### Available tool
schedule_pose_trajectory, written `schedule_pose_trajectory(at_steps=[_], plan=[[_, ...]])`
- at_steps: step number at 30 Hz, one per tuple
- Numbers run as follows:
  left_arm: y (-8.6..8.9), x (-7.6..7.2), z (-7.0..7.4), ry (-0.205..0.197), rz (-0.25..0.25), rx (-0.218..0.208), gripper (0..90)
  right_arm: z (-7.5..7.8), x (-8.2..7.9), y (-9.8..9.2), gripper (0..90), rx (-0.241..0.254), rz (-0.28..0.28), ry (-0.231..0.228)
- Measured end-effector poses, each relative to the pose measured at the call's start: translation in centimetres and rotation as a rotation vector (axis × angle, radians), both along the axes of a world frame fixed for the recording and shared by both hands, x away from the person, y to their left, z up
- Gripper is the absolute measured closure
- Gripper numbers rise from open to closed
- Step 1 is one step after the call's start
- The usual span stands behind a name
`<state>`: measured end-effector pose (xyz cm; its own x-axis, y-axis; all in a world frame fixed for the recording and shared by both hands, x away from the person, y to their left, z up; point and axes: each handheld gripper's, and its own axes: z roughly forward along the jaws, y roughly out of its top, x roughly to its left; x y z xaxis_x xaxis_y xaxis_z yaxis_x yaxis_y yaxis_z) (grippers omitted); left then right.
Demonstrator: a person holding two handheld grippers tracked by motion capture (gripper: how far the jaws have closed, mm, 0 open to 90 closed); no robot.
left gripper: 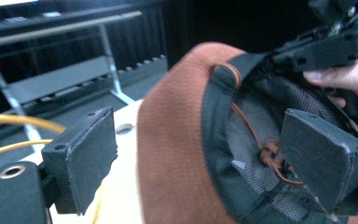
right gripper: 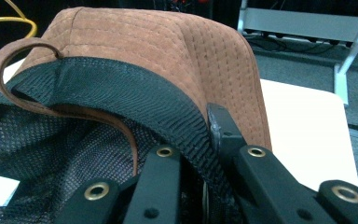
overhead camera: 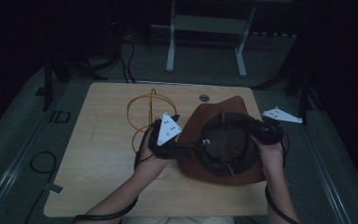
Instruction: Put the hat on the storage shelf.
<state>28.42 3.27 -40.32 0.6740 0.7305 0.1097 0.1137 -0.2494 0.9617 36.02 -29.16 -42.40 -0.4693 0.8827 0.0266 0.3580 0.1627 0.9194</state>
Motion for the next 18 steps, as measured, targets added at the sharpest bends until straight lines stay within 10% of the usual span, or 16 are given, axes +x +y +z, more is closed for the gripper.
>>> schedule_pose_trajectory(at_steps=[18], plan=[[-6.6,4.0,-2.0,0.068,-0.009,0.125,14.8,-0.2,-1.6,-1.0,83.0,0.019,-0.009,-0.017]])
